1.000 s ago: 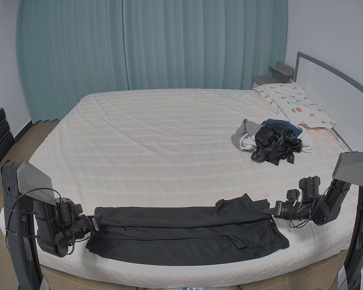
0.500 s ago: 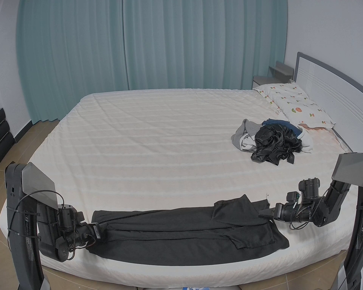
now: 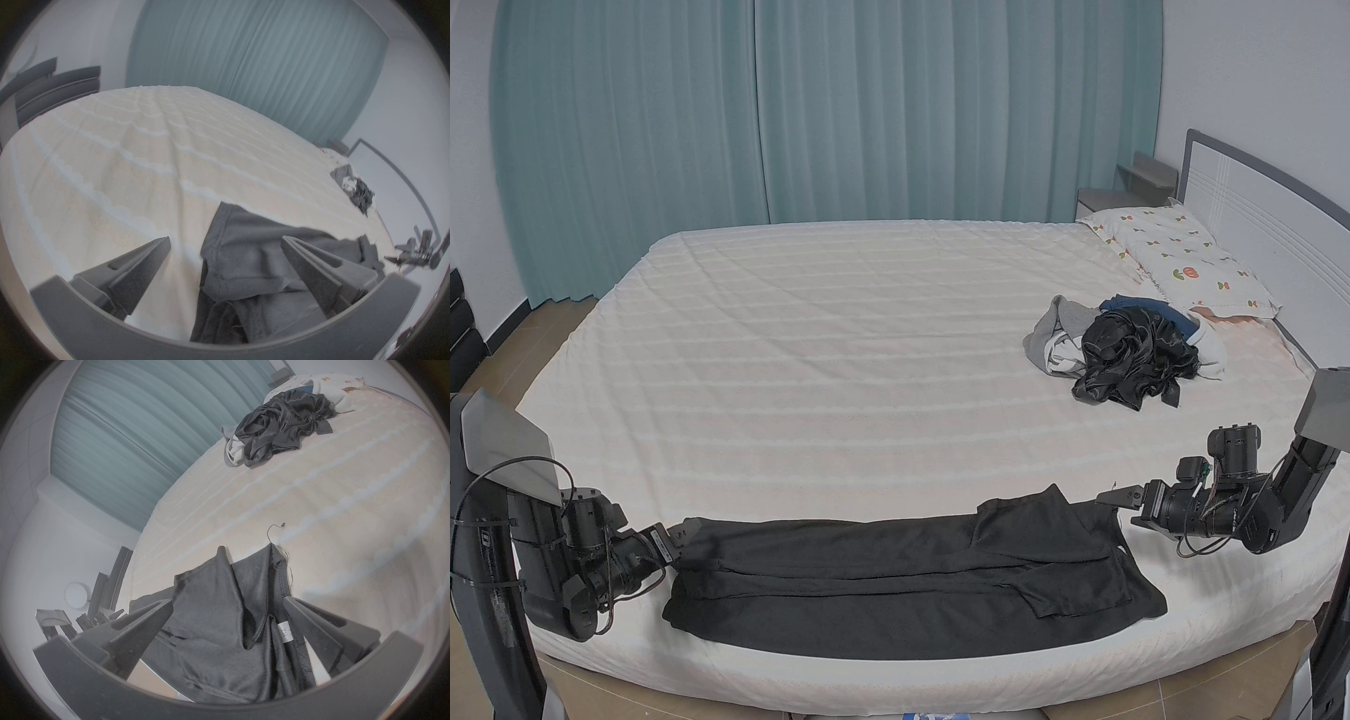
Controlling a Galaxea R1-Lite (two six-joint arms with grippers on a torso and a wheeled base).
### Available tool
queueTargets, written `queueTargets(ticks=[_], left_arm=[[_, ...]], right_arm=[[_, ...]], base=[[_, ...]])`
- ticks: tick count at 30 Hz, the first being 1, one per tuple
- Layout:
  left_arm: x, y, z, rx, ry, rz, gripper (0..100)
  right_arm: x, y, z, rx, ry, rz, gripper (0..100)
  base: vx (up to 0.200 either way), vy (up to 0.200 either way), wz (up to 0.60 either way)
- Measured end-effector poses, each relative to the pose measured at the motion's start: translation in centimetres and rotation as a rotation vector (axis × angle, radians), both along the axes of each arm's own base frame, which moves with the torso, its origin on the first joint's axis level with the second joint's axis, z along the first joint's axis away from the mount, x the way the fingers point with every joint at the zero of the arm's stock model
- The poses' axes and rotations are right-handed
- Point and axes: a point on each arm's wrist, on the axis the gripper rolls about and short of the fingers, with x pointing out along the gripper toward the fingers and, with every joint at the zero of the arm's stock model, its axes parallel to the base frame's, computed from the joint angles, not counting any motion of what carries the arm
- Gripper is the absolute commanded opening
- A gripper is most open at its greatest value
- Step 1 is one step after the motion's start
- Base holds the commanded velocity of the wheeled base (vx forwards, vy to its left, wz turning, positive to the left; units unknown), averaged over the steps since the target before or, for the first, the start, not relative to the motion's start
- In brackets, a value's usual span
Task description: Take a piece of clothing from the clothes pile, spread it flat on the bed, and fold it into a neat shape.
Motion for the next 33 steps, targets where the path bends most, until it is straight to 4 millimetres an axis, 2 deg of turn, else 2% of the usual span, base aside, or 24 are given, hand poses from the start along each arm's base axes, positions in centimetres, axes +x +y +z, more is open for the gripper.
queueTargets(ticks=[5, 9, 14, 19, 25, 33], left_arm=[[1.2, 0.3, 1.6, -0.055, -0.087, 0.035, 100], [2.8, 0.3, 2.0, -0.065, -0.133, 0.036, 100], [4.7, 0.4, 0.9, -0.077, -0.060, 0.039, 100], [5.6, 0.5, 0.2, -0.131, -0.026, 0.053, 100], [5.9, 0.5, -0.2, -0.174, -0.005, 0.022, 100], [6.3, 0.3, -1.1, -0.189, 0.121, 0.022, 100]], right_arm=[[0.4, 0.1, 0.5, 0.056, 0.012, -0.042, 100], [0.9, 0.3, 0.7, 0.092, 0.018, -0.063, 100], [1.6, 0.4, 0.4, 0.118, 0.033, -0.082, 100], [2.2, 0.4, -0.5, 0.131, 0.058, -0.103, 100], [2.5, 0.4, -1.3, 0.125, 0.079, -0.129, 100], [2.2, 0.4, -1.7, 0.123, 0.098, -0.134, 100]], base=[[0.000, 0.000, 0.00], [0.000, 0.000, 0.00], [0.000, 0.000, 0.00], [0.000, 0.000, 0.00], [0.000, 0.000, 0.00], [0.000, 0.000, 0.00]])
